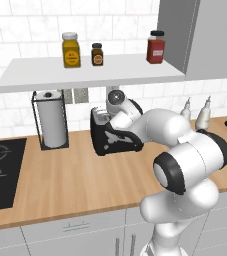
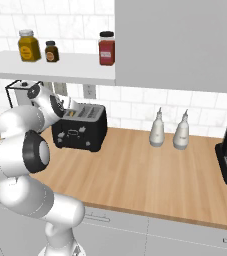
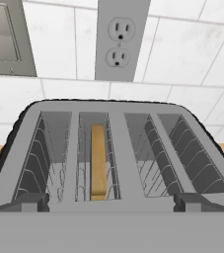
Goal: Start the toaster. Once the lever pops up, take the bread to the plate on the dining counter.
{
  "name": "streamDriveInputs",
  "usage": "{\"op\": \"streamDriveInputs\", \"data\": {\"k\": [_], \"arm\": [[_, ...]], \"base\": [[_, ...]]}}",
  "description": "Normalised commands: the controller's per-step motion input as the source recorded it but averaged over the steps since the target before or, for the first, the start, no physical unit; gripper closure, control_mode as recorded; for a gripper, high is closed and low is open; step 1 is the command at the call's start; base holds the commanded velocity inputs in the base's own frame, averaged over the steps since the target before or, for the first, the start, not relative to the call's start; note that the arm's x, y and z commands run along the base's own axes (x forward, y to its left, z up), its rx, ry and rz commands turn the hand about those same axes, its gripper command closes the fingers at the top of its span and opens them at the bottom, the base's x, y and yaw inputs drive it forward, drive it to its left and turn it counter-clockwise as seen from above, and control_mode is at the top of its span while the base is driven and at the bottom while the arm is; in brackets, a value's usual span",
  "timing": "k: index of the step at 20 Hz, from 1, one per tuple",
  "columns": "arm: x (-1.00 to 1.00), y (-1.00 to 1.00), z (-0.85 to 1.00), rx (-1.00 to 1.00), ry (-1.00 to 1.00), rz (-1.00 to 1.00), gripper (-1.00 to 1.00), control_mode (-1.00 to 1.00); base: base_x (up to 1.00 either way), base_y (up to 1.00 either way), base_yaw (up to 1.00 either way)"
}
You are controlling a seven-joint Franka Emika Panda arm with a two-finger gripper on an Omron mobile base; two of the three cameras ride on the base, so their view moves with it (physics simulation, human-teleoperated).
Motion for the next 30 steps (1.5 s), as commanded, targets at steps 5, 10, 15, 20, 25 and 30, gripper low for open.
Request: {"op": "streamDriveInputs", "data": {"k": [5, 10, 15, 20, 25, 30], "arm": [[0.00, 0.00, 0.00, 0.00, 0.00, 0.00, -1.00, -1.00], [0.00, 0.00, 0.00, 0.00, 0.00, 0.00, -1.00, -1.00], [0.00, 0.00, 0.00, 0.00, 0.00, 0.00, -1.00, -1.00], [0.00, 0.00, 0.00, 0.00, 0.00, 0.00, -1.00, -1.00], [0.00, 0.00, 0.00, 0.00, 0.00, 0.00, -1.00, -1.00], [0.00, 0.00, 0.00, 0.00, 0.00, 0.00, -1.00, -1.00]], "base": [[0.00, 0.00, 0.00], [0.00, 0.00, 0.00], [0.00, 0.00, 0.00], [0.00, 0.00, 0.00], [0.00, 0.00, 0.00], [0.00, 0.00, 0.00]]}}
